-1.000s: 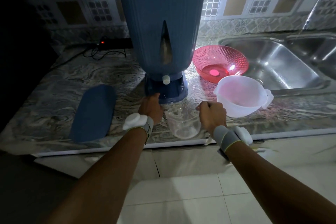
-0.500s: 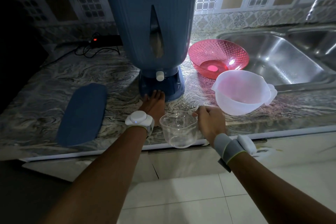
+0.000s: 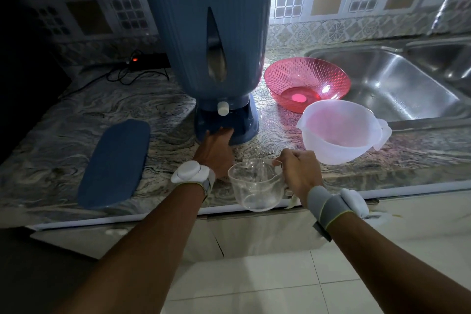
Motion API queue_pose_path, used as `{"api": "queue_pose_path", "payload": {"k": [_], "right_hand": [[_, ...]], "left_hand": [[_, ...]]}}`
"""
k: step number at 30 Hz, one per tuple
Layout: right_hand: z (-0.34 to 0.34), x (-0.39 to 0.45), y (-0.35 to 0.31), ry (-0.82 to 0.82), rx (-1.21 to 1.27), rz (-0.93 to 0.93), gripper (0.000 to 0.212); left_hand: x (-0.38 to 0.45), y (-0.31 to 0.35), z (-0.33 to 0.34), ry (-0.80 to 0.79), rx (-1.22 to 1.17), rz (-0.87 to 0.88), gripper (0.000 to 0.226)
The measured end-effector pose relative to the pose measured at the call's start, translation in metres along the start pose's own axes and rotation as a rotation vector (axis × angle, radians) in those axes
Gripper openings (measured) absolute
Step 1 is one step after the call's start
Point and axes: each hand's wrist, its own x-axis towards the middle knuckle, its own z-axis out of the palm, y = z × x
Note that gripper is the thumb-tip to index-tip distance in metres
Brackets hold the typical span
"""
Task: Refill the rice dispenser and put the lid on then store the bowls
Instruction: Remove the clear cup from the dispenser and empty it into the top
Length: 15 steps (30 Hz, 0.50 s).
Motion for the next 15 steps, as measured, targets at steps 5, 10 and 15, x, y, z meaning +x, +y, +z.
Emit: {"api": "queue_pose_path", "payload": {"k": [5, 10, 15], "right_hand": [[-0.005, 0.009, 0.002, -0.021, 0.098, 0.007, 0.032], [-0.003, 0.013, 0.005, -0.025, 0.146, 0.014, 0.031], [0.001, 0.021, 0.009, -0.068, 0.225, 0.055, 0.031]], "left_hand": [[0.033, 0.017, -0.002, -0.084, -0.02, -0.15, 0.045], [0.057, 0.015, 0.007, -0.176, 0.07, -0.225, 0.044], [0.069, 0.017, 0.014, -0.158, 0.102, -0.223, 0.033]]}}
